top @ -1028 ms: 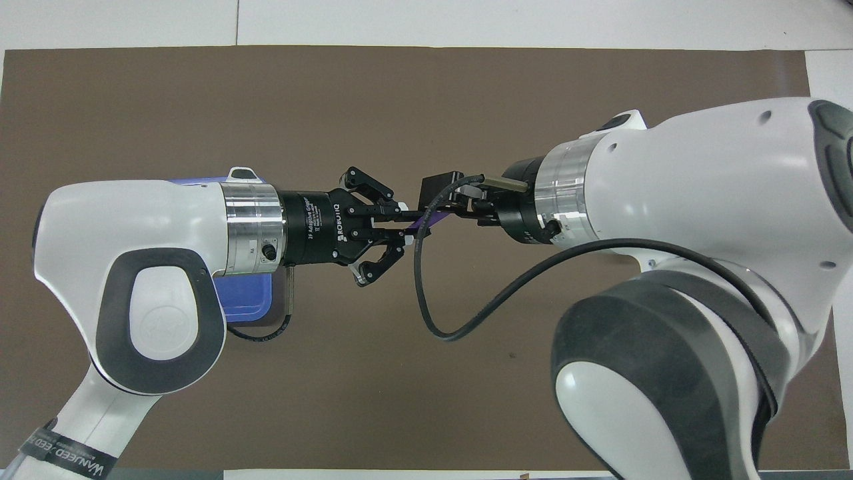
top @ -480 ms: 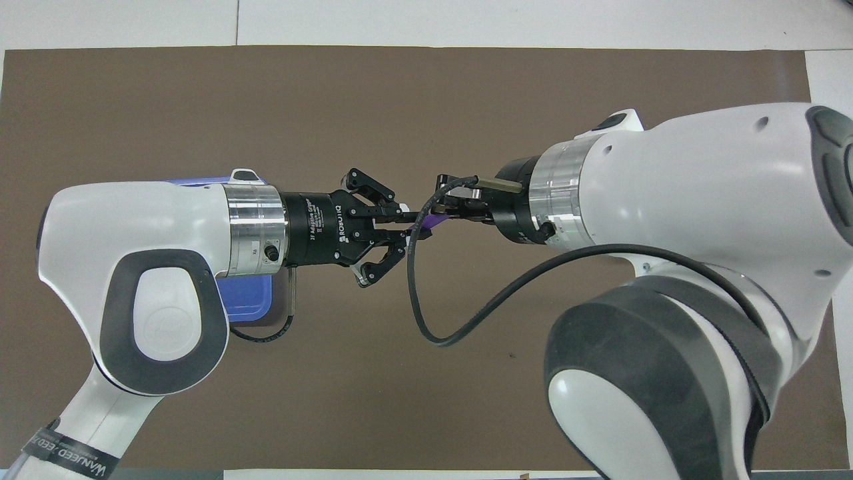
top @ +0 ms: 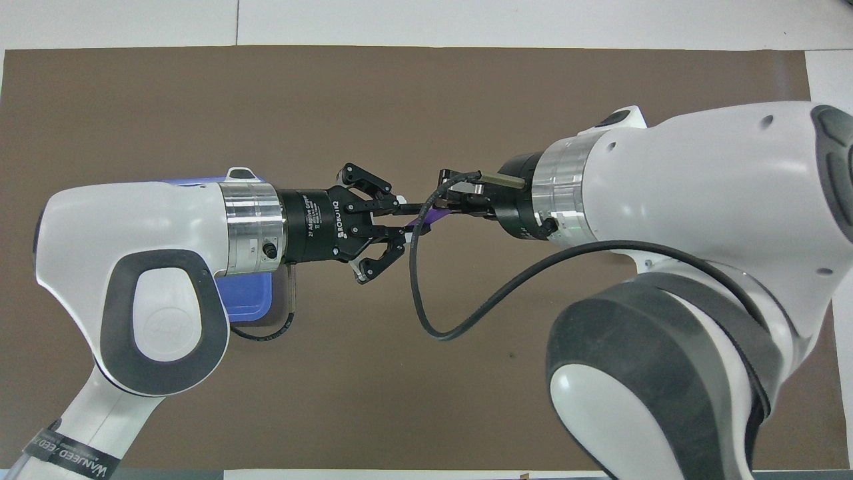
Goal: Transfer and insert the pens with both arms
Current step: 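Grasp the purple pen with the right gripper, open the left gripper, then carry the purple pen to the cup with the right gripper while the left gripper returns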
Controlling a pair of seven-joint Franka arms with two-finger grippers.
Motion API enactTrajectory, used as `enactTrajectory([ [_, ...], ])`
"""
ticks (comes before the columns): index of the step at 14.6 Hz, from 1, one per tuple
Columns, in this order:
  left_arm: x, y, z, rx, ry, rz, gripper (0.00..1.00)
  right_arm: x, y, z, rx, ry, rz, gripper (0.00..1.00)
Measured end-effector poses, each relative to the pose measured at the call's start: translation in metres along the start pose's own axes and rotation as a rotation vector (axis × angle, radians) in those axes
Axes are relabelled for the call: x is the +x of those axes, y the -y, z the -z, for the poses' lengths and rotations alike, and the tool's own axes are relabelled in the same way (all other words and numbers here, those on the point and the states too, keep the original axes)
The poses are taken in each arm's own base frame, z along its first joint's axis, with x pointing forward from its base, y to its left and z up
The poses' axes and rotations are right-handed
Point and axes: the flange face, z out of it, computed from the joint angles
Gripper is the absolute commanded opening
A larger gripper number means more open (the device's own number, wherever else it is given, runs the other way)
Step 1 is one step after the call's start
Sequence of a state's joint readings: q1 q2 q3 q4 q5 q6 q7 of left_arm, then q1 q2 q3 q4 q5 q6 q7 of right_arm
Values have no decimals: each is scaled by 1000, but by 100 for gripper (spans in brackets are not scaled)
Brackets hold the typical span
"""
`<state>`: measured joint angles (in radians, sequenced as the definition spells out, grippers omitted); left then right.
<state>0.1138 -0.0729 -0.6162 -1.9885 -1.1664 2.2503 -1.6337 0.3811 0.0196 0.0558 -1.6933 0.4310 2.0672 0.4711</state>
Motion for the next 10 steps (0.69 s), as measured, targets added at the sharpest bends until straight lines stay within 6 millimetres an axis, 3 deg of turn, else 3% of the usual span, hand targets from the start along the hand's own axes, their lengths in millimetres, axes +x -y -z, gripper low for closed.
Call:
enactTrajectory([
  [3,2,-3,4,-8,2,6,100,10,-24,-5,-90,-28,24,0],
  [5,3,-5,6,-12,2,10,100,21,-52,-8,-155,-38,70,0],
  [10,16,-20,23,-31,-69,-22,100,57,-164,16,-318,-45,219,0],
])
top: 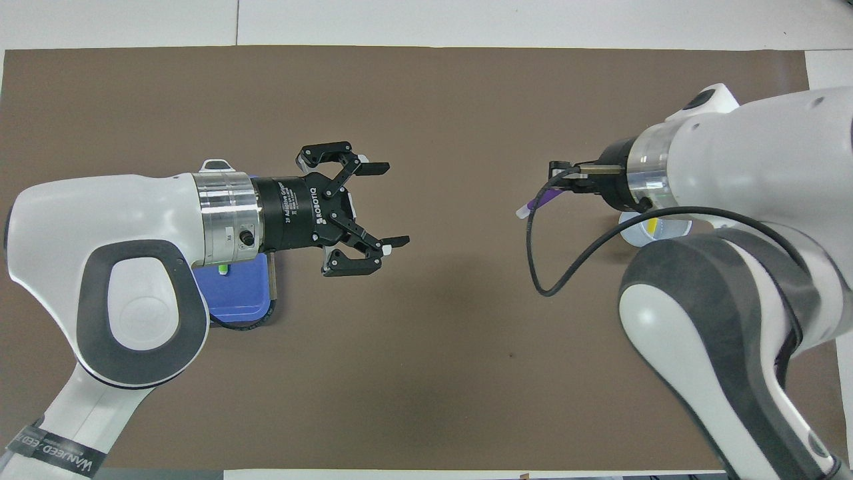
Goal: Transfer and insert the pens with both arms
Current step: 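Carry the purple pen to the cup with the right gripper while the left gripper returns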
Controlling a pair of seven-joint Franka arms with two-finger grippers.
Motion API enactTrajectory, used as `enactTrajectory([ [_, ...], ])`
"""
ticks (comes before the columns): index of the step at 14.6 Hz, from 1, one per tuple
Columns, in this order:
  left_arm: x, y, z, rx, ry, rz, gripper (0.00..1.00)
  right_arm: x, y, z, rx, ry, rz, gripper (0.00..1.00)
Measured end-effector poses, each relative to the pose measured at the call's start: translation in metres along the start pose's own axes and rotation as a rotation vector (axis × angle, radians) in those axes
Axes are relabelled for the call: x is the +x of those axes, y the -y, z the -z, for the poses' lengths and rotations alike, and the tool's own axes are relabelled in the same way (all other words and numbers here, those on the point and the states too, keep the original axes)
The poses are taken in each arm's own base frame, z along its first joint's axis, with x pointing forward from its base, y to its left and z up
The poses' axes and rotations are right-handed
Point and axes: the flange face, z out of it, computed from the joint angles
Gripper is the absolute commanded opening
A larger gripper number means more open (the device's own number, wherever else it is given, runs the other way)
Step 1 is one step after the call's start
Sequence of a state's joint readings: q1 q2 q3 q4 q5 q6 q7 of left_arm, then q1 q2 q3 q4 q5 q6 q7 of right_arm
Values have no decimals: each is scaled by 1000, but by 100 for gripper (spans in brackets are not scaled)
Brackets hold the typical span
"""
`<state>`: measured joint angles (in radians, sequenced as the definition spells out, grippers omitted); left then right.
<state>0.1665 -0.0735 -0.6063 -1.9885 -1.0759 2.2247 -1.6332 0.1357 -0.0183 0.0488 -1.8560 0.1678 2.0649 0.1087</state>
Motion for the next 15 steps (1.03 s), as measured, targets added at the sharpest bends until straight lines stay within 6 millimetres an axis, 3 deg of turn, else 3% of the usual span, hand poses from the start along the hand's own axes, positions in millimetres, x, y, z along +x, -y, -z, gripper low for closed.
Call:
enactTrajectory([
  [2,7,-3,4,11,-72,-43,100,0,-35,-4,-81,8,59,0],
  [5,25,-12,15,16,-214,-134,100,-4,-66,-15,-182,40,123,0],
  [10,58,-26,40,126,-298,-423,100,-11,-94,-35,-275,94,171,0],
  [15,105,-36,65,333,-479,-856,100,-16,-110,-65,-277,64,194,0],
])
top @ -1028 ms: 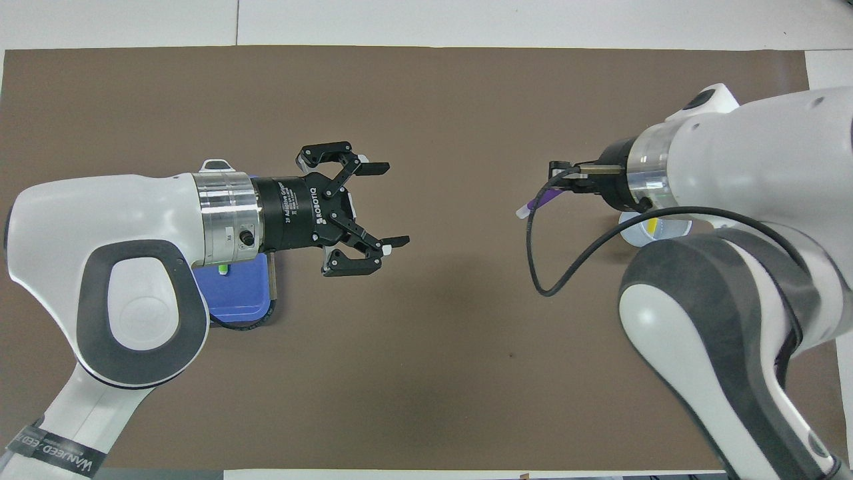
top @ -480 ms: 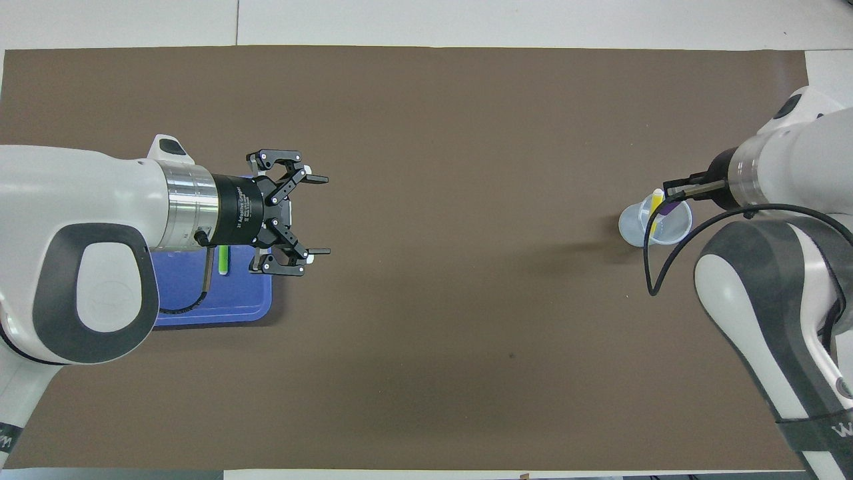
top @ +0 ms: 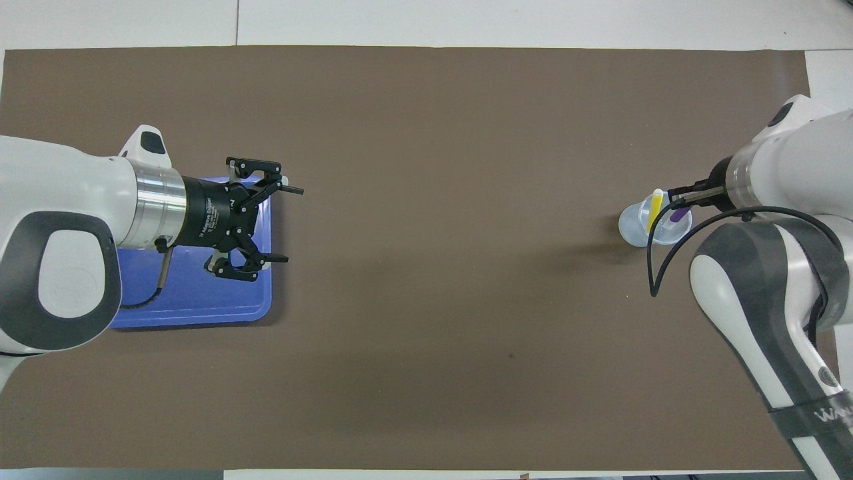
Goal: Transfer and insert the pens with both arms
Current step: 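Carry the purple pen to the cup with the right gripper while the left gripper returns, then drop the purple pen into the cup while the left gripper reaches the green pen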
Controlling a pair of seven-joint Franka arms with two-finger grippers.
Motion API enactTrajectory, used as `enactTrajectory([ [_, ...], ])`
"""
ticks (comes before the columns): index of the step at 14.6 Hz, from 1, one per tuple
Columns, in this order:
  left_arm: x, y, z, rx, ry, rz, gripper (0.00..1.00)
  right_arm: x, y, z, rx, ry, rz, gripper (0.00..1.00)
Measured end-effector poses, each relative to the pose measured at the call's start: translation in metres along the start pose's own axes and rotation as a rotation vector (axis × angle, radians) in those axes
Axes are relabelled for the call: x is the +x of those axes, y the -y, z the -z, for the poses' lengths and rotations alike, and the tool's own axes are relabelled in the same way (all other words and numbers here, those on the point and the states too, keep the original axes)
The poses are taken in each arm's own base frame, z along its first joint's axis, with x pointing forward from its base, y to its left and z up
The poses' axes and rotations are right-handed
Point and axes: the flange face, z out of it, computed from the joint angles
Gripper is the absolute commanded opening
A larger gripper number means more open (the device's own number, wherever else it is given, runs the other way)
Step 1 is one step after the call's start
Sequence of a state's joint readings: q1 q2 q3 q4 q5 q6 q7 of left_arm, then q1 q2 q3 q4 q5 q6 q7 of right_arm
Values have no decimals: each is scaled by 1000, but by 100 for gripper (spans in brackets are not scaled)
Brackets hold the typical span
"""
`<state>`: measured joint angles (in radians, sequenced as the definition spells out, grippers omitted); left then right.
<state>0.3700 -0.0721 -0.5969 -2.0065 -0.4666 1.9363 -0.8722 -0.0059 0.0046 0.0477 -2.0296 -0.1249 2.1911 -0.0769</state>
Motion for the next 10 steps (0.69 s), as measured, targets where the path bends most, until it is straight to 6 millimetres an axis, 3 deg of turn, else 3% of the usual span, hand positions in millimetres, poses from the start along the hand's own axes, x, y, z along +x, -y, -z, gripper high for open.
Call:
enactTrajectory([
  [5,55,37,-16,194,-70,-538,100,-6,-3,-34,11,-17,-1,0],
  [6,64,40,-22,234,-77,-616,100,-6,-2,-37,26,-25,-14,8],
  [7,73,42,-29,263,-84,-669,100,-6,-1,-40,44,-35,-30,80],
  [8,81,42,-37,288,-94,-710,100,-5,-1,-41,63,-41,-48,98],
  [10,95,43,-57,333,-117,-780,100,-3,-1,-40,85,-55,-72,100],
])
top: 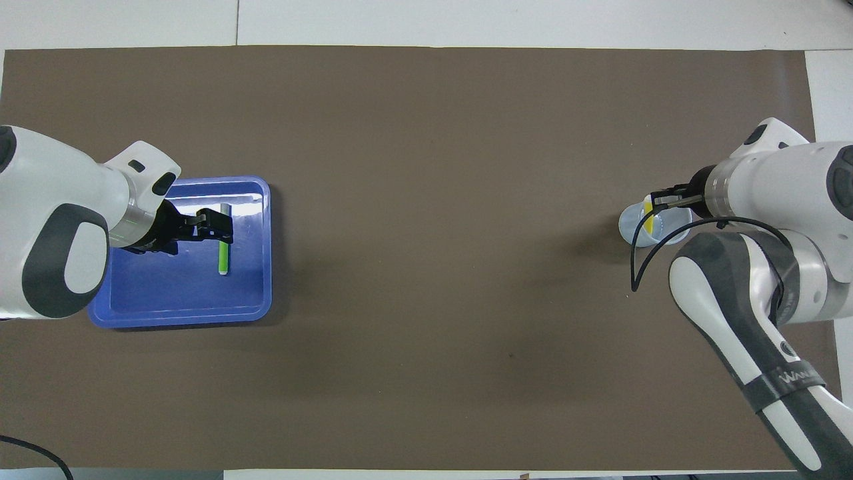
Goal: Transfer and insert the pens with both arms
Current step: 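Drop the purple pen into the cup while the left gripper reaches the green pen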
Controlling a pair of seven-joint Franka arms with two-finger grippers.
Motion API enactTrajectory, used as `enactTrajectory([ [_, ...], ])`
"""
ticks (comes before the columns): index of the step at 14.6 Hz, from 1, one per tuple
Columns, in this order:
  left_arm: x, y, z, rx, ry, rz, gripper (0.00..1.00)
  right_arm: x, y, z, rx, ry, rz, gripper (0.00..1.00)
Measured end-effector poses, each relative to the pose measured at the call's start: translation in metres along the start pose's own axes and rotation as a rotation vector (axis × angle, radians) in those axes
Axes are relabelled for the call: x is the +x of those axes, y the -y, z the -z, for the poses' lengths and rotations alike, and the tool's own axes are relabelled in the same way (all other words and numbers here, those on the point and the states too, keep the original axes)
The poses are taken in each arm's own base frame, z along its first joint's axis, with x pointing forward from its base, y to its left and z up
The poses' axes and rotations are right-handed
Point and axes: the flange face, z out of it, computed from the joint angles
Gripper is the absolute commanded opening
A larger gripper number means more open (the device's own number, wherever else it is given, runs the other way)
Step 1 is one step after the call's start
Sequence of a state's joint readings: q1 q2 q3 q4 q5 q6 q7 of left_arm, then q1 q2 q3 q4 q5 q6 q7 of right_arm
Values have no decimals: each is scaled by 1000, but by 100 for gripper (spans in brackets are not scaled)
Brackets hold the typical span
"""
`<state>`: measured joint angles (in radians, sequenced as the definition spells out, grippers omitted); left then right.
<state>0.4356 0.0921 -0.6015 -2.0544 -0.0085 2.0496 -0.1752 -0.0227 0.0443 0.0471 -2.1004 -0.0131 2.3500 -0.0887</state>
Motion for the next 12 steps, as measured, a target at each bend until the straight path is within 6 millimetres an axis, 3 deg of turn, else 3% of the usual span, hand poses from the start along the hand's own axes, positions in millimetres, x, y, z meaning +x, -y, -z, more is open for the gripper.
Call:
enactTrajectory([
  [6,-5,4,-65,0,-21,-132,97,19,-15,33,2,-28,-33,100],
  [12,-5,7,-87,63,-36,-214,93,35,-23,135,12,111,-89,100],
])
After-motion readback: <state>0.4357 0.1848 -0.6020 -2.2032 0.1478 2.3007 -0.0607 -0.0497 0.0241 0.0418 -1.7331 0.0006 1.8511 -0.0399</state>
